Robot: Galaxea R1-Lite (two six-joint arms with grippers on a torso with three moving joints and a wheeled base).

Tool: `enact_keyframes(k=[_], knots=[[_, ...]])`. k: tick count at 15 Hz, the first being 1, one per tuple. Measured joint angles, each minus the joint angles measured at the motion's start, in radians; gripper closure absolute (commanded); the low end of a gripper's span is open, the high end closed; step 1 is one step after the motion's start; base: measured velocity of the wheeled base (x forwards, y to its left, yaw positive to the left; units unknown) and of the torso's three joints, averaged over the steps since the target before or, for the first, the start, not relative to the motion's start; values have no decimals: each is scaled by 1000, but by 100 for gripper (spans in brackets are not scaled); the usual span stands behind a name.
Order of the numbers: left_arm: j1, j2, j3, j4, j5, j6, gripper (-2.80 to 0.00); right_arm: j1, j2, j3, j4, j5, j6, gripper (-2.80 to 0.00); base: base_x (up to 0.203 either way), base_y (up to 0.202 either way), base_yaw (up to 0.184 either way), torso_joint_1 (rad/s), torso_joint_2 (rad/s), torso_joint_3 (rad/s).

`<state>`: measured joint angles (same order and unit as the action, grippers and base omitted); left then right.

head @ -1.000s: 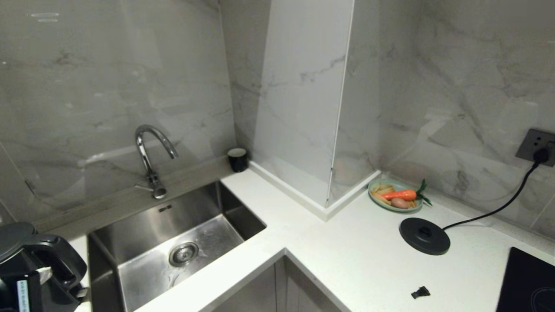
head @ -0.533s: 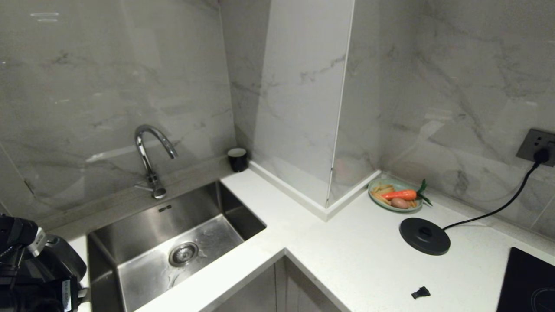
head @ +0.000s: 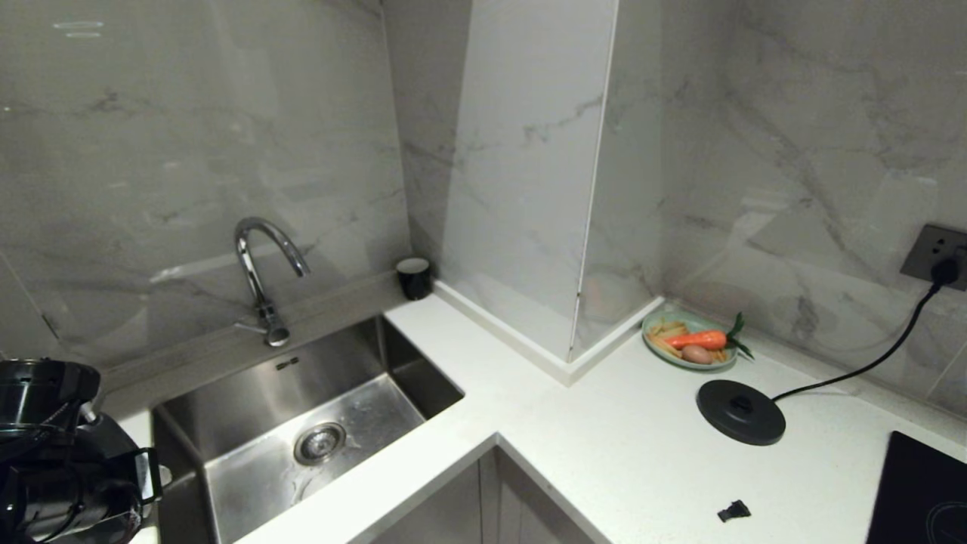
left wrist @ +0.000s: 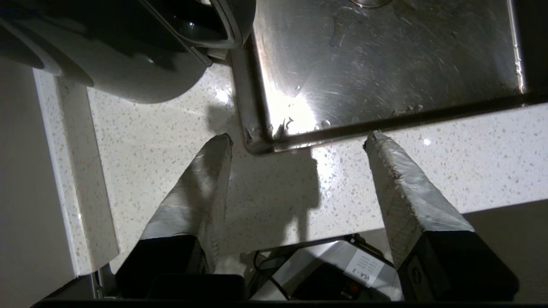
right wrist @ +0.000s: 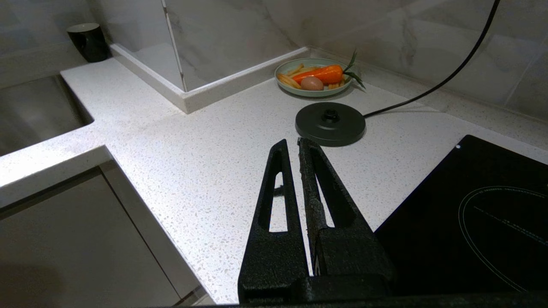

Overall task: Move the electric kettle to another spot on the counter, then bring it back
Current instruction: Grab the kettle

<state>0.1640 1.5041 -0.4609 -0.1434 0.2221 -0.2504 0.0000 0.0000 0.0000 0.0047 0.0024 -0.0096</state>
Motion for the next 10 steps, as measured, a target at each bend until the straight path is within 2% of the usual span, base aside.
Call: enact_keyframes(k=[4,10], knots=[[25,85,-12,-75,1,8,-280,0,0,0,0,0,0,0,0,0,0,0,0,0],[96,184,-29,-208,1,55,-280,0,0,0,0,0,0,0,0,0,0,0,0,0]])
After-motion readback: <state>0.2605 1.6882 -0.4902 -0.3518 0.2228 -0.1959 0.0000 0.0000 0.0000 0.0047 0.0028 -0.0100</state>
